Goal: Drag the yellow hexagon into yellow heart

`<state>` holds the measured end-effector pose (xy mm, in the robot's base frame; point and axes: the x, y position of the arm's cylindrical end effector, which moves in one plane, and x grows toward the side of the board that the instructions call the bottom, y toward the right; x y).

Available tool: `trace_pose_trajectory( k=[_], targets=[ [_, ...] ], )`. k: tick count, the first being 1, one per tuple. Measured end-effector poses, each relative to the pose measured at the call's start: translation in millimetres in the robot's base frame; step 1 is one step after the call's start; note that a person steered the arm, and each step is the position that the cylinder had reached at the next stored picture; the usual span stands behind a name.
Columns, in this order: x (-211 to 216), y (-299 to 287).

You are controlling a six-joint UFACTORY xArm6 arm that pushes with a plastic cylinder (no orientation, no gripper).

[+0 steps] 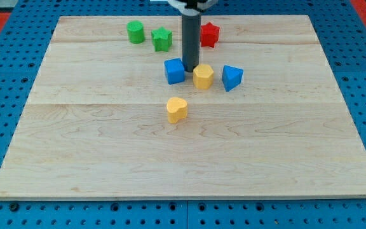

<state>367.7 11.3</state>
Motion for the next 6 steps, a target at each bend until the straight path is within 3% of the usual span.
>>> trace_pose_trajectory(
  k=[3, 4, 5, 6],
  targets=[
    [14, 55],
    [52, 57],
    [59, 76],
    [81, 128]
  ],
)
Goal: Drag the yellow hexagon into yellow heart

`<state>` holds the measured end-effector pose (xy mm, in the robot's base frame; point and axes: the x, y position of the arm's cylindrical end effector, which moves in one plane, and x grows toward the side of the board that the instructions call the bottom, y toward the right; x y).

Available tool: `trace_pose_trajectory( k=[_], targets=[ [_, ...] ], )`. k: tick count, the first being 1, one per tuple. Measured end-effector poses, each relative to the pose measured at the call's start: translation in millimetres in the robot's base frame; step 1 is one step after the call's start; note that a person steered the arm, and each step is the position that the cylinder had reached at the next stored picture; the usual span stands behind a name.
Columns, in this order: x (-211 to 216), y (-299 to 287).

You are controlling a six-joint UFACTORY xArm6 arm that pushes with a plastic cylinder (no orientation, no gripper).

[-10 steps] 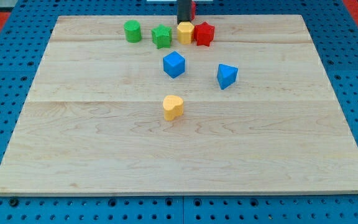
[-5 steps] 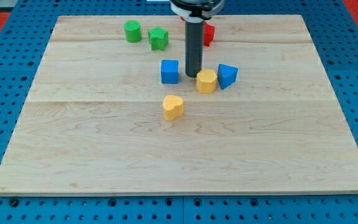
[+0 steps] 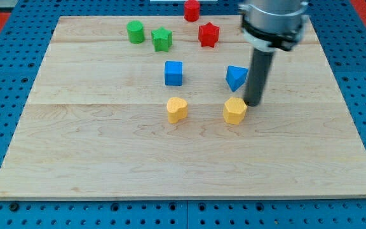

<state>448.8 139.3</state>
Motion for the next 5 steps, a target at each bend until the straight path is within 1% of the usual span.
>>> trace_pose_trajectory(
  k=[1, 2, 4, 5],
  targets=[
    [9, -1],
    [22, -28],
    [26, -83],
    [25, -67]
  ],
)
